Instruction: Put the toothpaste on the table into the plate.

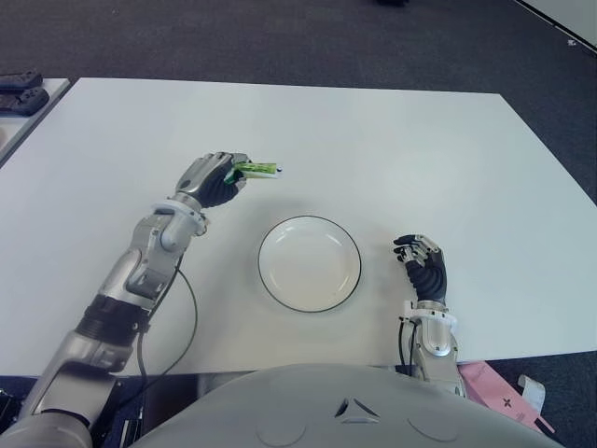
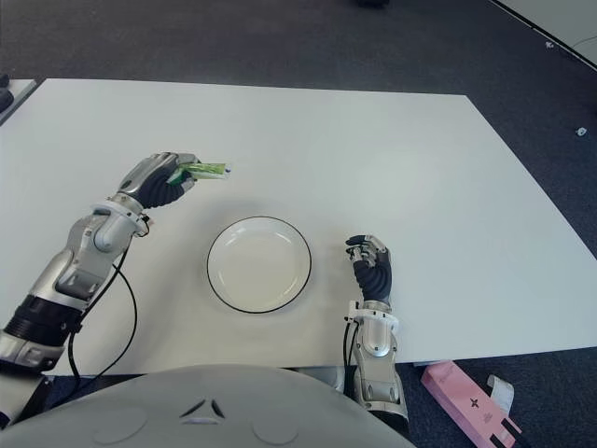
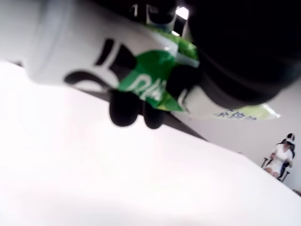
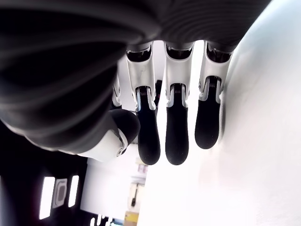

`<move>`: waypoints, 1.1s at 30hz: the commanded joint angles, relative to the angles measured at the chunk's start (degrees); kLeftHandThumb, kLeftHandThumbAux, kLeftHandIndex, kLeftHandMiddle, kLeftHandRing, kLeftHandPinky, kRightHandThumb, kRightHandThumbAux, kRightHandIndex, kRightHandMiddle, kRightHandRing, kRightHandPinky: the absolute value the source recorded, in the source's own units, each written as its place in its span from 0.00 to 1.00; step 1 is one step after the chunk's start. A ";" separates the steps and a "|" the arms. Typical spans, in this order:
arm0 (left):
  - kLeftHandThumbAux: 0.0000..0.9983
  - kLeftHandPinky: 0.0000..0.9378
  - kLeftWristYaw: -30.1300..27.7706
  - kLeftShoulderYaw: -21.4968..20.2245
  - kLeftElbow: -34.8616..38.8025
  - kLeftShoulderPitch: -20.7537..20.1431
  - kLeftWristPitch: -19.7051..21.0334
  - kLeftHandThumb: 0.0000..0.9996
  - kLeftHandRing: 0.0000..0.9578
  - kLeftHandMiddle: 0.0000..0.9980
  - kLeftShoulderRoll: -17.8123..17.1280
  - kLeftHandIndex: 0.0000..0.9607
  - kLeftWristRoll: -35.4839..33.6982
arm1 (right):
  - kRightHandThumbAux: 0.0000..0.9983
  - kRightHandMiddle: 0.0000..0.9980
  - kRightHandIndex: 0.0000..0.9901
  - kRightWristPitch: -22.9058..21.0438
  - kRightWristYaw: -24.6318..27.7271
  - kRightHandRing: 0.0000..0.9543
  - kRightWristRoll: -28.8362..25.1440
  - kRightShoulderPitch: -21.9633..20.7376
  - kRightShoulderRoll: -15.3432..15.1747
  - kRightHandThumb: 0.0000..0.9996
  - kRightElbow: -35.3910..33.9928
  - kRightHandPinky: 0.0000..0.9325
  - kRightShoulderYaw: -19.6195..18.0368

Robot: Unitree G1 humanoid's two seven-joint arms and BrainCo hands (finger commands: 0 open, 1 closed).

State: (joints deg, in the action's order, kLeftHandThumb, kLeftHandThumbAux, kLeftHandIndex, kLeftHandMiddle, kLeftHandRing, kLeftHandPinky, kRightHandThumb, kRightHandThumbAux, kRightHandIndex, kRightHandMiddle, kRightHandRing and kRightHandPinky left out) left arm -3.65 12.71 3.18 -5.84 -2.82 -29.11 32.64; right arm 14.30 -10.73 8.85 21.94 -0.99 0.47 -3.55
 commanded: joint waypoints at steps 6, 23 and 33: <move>0.70 0.98 3.30 3.39 6.41 4.17 -5.92 0.73 0.99 1.00 2.69 0.46 4.25 | 0.73 0.47 0.43 -0.93 0.03 0.50 0.08 -0.36 0.35 0.71 -0.24 0.51 0.31; 0.70 0.95 -5.38 8.37 9.17 3.78 -19.53 0.74 0.93 0.90 -0.38 0.46 4.09 | 0.73 0.47 0.43 -0.86 0.55 0.48 -0.46 0.06 0.56 0.71 -0.72 0.48 0.61; 0.70 0.95 -7.93 15.06 4.16 -0.39 -24.26 0.74 0.93 0.87 -0.84 0.46 13.78 | 0.73 0.48 0.43 -0.69 0.38 0.48 -0.60 0.39 1.15 0.71 -0.98 0.48 0.59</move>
State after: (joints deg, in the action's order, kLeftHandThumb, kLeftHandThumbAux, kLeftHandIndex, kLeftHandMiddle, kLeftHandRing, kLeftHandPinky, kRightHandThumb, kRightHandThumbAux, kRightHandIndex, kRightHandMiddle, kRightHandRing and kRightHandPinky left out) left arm -9.61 25.71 9.83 -4.49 -26.25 -29.71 43.90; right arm 14.05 -10.35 8.68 22.17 -0.33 -0.39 -3.06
